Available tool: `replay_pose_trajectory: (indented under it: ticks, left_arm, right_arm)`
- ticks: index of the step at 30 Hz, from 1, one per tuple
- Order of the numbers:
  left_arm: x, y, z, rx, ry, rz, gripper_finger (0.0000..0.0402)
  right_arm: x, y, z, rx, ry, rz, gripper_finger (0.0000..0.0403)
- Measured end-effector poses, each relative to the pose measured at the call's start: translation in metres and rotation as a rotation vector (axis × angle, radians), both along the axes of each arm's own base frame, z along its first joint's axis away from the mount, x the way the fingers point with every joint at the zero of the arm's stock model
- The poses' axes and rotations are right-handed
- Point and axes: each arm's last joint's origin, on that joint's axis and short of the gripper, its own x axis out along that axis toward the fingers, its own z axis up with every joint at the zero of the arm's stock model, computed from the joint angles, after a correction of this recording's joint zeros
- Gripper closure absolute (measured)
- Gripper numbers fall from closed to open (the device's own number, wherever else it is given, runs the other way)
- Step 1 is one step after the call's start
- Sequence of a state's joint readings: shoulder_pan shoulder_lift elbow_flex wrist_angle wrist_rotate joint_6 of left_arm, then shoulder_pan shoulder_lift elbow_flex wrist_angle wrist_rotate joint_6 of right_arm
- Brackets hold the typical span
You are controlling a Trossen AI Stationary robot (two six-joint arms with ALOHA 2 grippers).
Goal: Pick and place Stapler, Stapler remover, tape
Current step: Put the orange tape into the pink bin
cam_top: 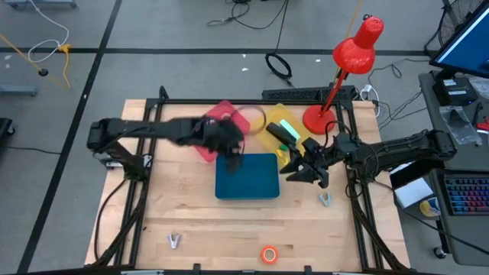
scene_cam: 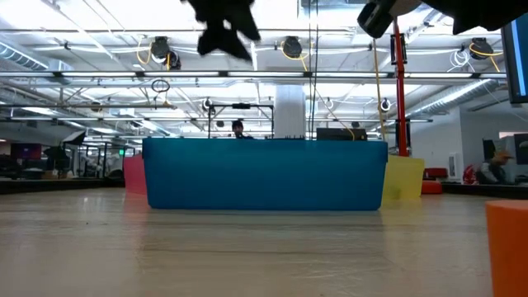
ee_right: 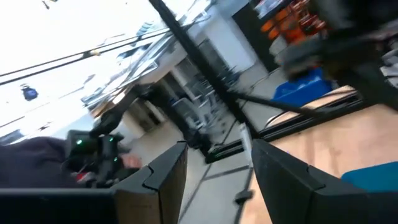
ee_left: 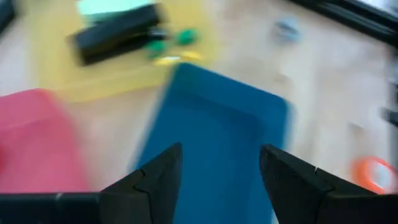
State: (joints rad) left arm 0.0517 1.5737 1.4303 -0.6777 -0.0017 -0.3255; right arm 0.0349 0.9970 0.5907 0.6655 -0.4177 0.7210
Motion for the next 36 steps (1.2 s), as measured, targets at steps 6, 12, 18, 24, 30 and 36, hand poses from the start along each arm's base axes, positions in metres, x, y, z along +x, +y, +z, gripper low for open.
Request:
replay_pose_trajectory:
  ticks: [6,12,18,24,30,36]
  left_arm:
    - [-0.007,-0.058,0.014,-0.050,-0.075,-0.038,0.0186]
    - [-0.016,-0.083,0.011,-0.003,-0.080,0.097,0.0185]
    - [-0.039,-0.088,-0.006,-0.040,-0.148,0.076,0.0186]
    - [-0.093,-0.082,-0.032,-0.096,-0.342,-0.008,0.0185]
    - [-0.150,-0.074,-0.055,-0.137,-0.468,-0.069,0.0186]
    - [-0.195,-0.069,-0.074,-0.151,-0.558,-0.104,0.0185]
  right_arm:
    - [0.000,0.000,0.000,0.045,0.021,0.012,0.0229]
    - [0.000,0.000,0.001,0.047,0.018,0.005,0.0228]
    - [-0.001,0.012,0.003,0.057,-0.005,-0.007,0.0231]
    - [-0.004,0.041,0.011,0.118,-0.054,-0.075,0.0231]
    - [-0.009,0.068,0.025,0.055,-0.160,-0.108,0.0231]
    - [0.002,0.102,0.045,-0.070,-0.105,-0.138,0.0232]
